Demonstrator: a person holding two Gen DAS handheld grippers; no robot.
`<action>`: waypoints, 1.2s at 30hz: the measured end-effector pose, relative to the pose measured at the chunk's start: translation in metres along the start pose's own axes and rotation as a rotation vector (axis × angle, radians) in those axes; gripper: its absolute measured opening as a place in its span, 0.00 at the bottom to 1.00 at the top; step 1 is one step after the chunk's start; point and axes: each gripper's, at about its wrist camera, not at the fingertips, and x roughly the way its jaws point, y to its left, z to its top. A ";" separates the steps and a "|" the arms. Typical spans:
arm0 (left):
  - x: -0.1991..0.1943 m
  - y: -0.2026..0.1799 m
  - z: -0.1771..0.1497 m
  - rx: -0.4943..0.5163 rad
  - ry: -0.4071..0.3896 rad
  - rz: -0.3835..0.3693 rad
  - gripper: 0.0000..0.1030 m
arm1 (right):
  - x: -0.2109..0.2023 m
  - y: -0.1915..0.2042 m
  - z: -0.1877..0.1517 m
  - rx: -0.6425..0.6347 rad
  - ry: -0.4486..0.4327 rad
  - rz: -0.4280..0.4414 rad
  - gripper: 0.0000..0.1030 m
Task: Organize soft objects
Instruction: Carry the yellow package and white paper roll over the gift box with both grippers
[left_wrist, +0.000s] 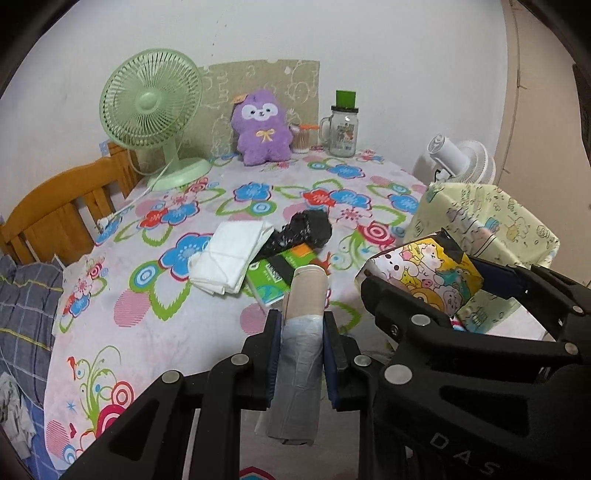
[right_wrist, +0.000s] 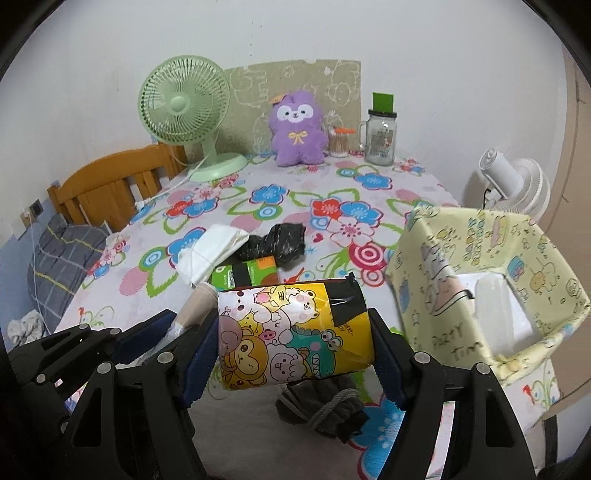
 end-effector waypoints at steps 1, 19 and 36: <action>-0.003 -0.002 0.002 0.002 -0.006 0.001 0.19 | -0.002 -0.001 0.001 -0.001 -0.004 0.000 0.75; -0.039 -0.029 0.027 0.021 -0.086 -0.001 0.19 | -0.045 -0.021 0.022 -0.007 -0.095 0.001 0.75; -0.052 -0.061 0.055 0.054 -0.131 -0.019 0.20 | -0.066 -0.052 0.043 0.009 -0.154 -0.012 0.75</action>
